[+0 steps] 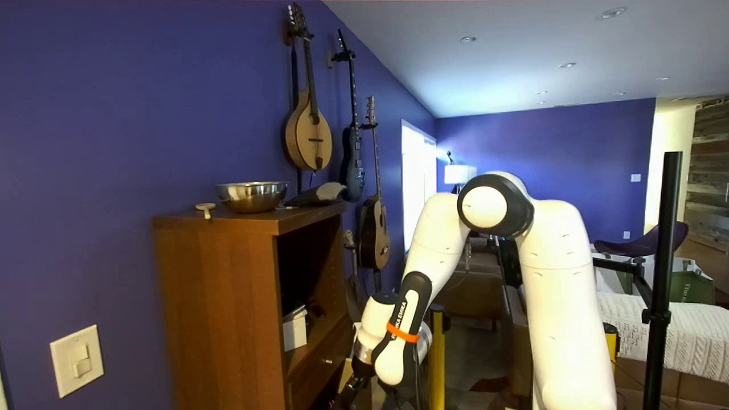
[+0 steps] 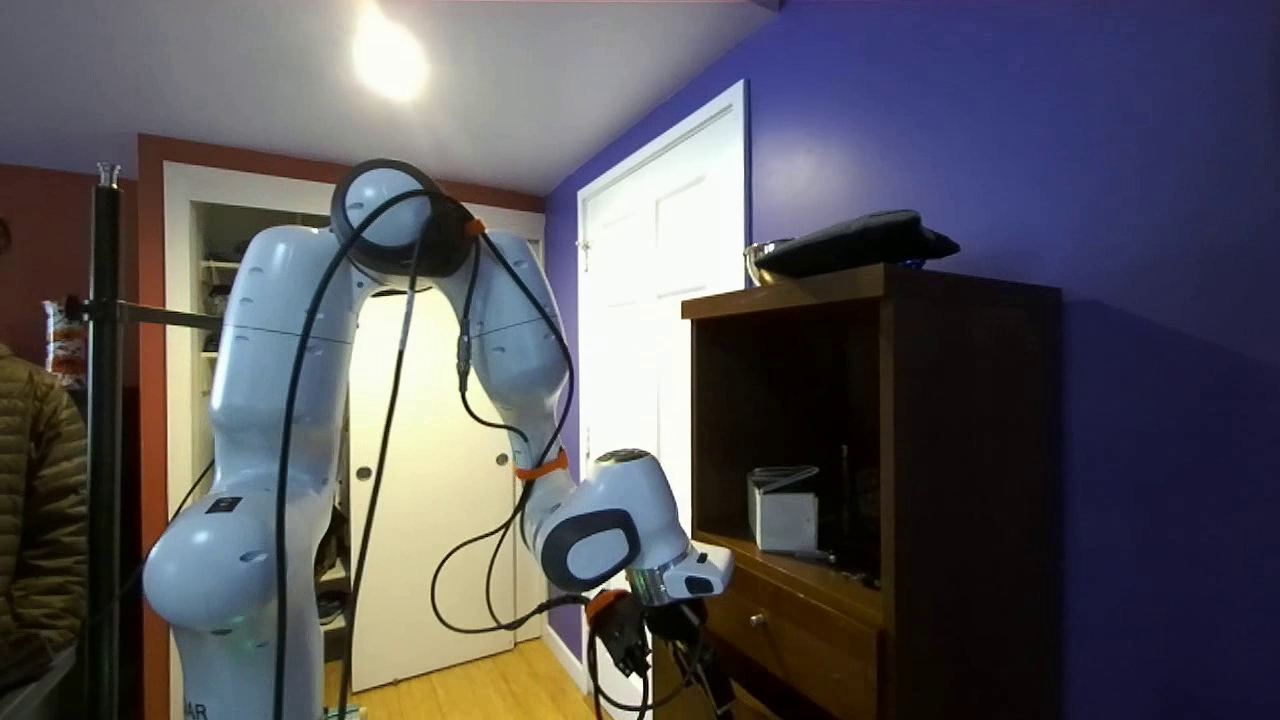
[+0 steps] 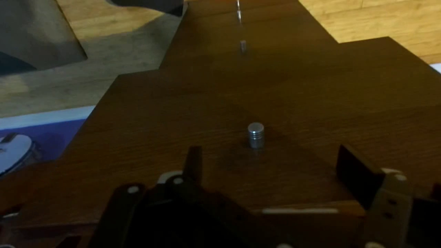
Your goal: Close the open drawer
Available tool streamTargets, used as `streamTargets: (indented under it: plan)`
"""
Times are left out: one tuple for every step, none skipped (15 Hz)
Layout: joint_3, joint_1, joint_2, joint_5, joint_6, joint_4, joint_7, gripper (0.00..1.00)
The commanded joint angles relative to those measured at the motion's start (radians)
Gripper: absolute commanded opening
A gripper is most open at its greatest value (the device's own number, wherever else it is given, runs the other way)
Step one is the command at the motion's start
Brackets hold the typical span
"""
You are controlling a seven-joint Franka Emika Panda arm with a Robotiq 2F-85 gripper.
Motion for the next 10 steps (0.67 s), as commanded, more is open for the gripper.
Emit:
streamTargets:
  plan:
    - [-0.111, 0.095, -0.004, 0.002, -0.088, 0.049, 0.030, 1.00]
    - [-0.073, 0.062, -0.074, -0.005, -0.207, 0.016, 0.026, 1.00]
    - [-0.014, 0.020, -0.116, 0.027, -0.274, -0.018, -0.012, 1.00]
    - [-0.044, 0.029, -0.168, 0.007, -0.355, -0.033, -0.007, 1.00]
    - [-0.017, 0.013, -0.214, 0.043, -0.436, -0.057, -0.044, 1.00]
    - [-0.006, 0.007, -0.248, 0.092, -0.517, -0.080, -0.116, 1.00]
    - [-0.015, 0.014, -0.275, 0.108, -0.606, -0.079, -0.150, 1.00]
    - [-0.025, 0.018, -0.302, 0.119, -0.691, -0.079, -0.193, 1.00]
    - [-0.034, 0.020, -0.324, 0.119, -0.780, -0.074, -0.229, 1.00]
    - [-0.042, 0.025, -0.349, 0.132, -0.865, -0.064, -0.280, 1.00]
